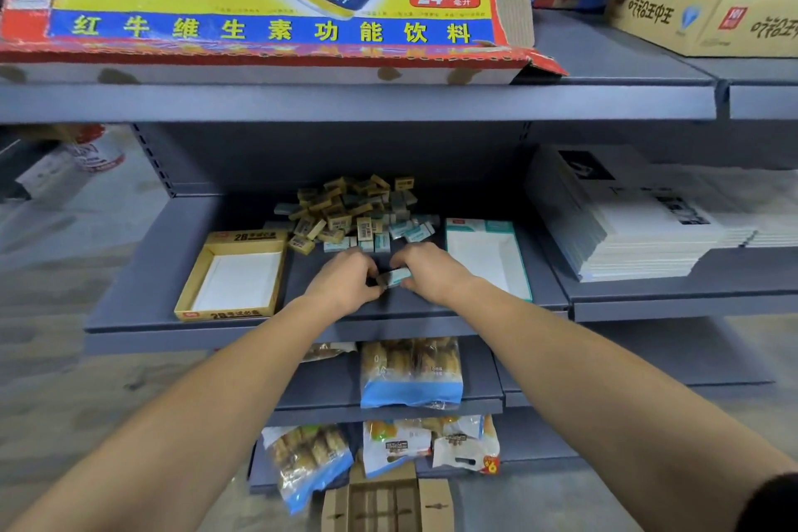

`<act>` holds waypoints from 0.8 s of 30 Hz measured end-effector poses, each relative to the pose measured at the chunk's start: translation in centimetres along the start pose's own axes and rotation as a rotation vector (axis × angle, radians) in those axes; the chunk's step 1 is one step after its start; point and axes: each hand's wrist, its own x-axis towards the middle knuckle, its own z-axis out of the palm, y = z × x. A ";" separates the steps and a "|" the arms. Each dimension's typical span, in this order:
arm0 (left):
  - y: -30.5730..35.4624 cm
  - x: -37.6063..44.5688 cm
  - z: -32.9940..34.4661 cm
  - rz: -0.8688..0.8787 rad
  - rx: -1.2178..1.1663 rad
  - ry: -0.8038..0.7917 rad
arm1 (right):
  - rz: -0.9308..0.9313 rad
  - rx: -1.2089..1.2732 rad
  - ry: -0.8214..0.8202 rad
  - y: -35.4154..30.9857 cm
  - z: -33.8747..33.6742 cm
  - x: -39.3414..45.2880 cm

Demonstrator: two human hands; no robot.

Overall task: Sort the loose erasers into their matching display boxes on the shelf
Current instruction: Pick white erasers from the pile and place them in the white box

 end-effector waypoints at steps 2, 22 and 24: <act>-0.1 0.0 0.1 -0.004 -0.006 0.011 | -0.005 0.017 0.005 0.0 -0.1 -0.1; -0.3 -0.5 -0.4 -0.060 0.006 0.005 | -0.045 0.052 0.056 -0.6 0.2 -0.8; -0.4 -0.6 -0.6 -0.063 0.014 0.010 | -0.045 0.056 0.063 -0.6 0.1 -0.9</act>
